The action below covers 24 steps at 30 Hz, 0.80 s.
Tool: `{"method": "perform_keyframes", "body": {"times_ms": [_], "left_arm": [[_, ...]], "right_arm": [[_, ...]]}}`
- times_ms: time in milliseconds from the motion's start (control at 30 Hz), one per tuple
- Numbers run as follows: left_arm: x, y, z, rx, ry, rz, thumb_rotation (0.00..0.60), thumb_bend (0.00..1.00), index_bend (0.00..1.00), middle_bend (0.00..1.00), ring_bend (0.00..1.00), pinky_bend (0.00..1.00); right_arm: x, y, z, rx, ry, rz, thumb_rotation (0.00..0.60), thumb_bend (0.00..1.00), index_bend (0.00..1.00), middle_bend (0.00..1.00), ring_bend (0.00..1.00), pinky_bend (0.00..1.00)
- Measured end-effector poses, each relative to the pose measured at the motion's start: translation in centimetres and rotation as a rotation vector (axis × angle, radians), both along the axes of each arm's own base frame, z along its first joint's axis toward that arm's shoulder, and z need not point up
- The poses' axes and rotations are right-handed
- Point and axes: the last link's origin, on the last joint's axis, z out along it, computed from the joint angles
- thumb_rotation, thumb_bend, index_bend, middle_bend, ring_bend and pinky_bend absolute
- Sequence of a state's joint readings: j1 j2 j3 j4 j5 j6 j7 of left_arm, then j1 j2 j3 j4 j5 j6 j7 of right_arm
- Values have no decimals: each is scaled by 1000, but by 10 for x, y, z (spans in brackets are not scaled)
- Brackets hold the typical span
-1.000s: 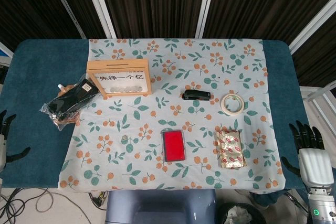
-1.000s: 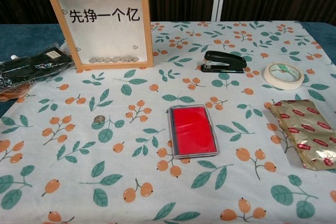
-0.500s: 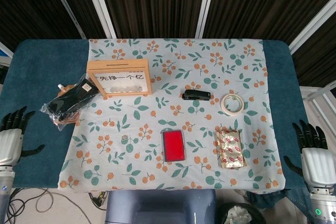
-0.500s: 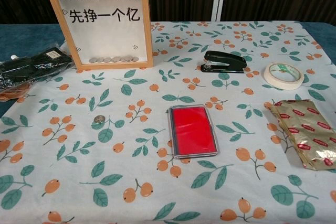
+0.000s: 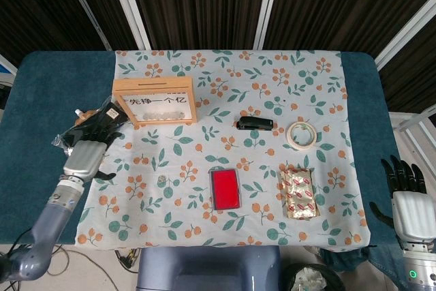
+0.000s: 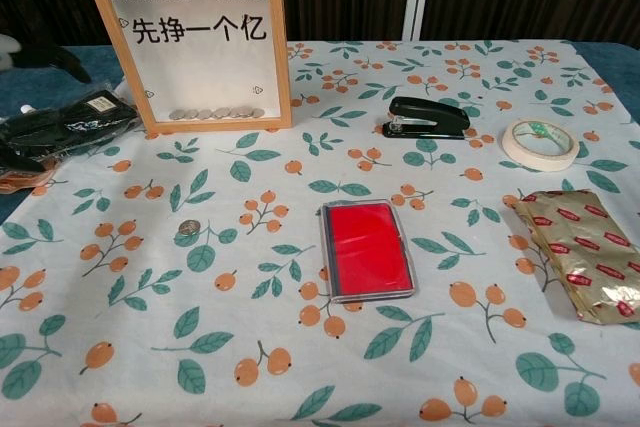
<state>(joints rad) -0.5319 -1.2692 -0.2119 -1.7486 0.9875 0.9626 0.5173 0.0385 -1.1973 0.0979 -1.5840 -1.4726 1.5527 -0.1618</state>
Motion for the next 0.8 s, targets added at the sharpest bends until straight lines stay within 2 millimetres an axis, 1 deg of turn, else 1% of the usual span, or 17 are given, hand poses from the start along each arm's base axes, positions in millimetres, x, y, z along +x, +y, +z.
{"method": "perform_keyframes", "body": {"times_ms": [100,167,267,533,800], "left_arm": [[16,5,-23,-41,-6,-12,600,73,187,0,0,0],[24,6,-37,-61,-3,-22,600,73,189,0,0,0],[31,8,-52,-79,9,-38,600,73,197,0,0,0],[46,13,-71,-87,7,-77,600,73,226,0,0,0],[44,17,-81,-106,38,-61,600,73,218,0,0,0]], "right_arm": [[-1,-1,1,-4,-2,-5,600,300,0,0,0,0],[-1,-1,2,-7,-3,-7,600,300,0,0,0,0],[-1,-1,4,-14,-3,-6,600,300,0,0,0,0],[-2,-1,8,-21,0,-12,600,300,0,0,0,0],[-1,-2,7,-19,2,-13,600,300,0,0,0,0]]}}
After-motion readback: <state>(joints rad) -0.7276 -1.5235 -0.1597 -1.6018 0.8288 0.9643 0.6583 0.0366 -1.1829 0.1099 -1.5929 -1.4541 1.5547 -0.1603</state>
